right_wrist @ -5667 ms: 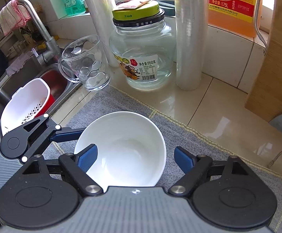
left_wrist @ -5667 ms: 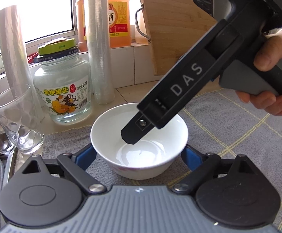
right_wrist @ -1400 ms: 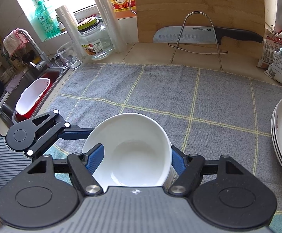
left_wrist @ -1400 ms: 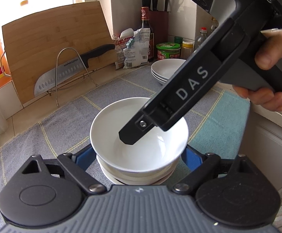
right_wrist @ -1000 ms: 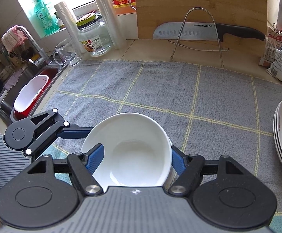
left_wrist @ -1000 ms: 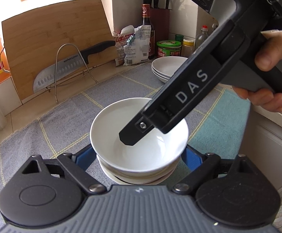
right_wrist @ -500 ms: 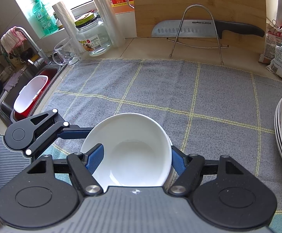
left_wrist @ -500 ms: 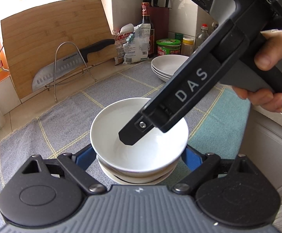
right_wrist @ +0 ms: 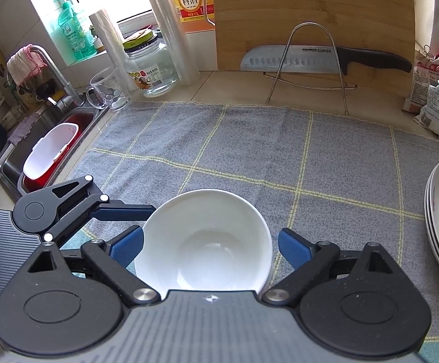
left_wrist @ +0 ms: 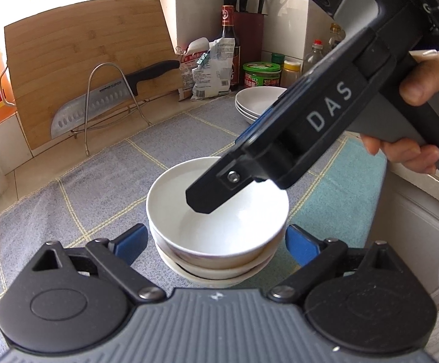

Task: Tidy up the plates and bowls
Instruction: 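Open the right gripper and pull it back from the bowls, then move the left gripper to the bowl stack's side while the right gripper approaches the opposite side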

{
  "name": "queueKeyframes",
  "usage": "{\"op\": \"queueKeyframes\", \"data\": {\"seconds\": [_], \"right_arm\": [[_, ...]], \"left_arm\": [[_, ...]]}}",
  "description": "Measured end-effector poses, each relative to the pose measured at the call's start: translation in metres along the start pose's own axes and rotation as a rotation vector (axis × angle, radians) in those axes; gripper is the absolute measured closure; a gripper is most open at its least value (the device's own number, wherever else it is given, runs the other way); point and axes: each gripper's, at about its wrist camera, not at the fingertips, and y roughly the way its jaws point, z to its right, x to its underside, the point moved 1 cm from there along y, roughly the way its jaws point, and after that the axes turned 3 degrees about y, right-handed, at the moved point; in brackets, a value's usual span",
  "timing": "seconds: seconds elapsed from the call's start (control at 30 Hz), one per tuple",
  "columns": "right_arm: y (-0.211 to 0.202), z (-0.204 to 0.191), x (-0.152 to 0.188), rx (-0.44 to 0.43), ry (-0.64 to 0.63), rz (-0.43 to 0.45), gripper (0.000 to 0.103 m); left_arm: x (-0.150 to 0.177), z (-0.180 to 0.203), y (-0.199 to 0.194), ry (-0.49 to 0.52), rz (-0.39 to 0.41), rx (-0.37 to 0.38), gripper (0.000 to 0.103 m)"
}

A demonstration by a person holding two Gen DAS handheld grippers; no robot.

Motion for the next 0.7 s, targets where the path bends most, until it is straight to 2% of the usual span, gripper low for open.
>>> {"op": "queueKeyframes", "data": {"seconds": [0.37, 0.7], "right_arm": [[-0.011, 0.004, 0.016, 0.031, -0.061, 0.025, 0.0], [-0.025, 0.013, 0.039, -0.004, -0.127, 0.029, 0.0]], "left_arm": [[0.014, -0.002, -0.003, -0.025, -0.067, 0.023, 0.005], [0.018, 0.012, 0.003, -0.06, -0.126, -0.04, 0.005]]}}
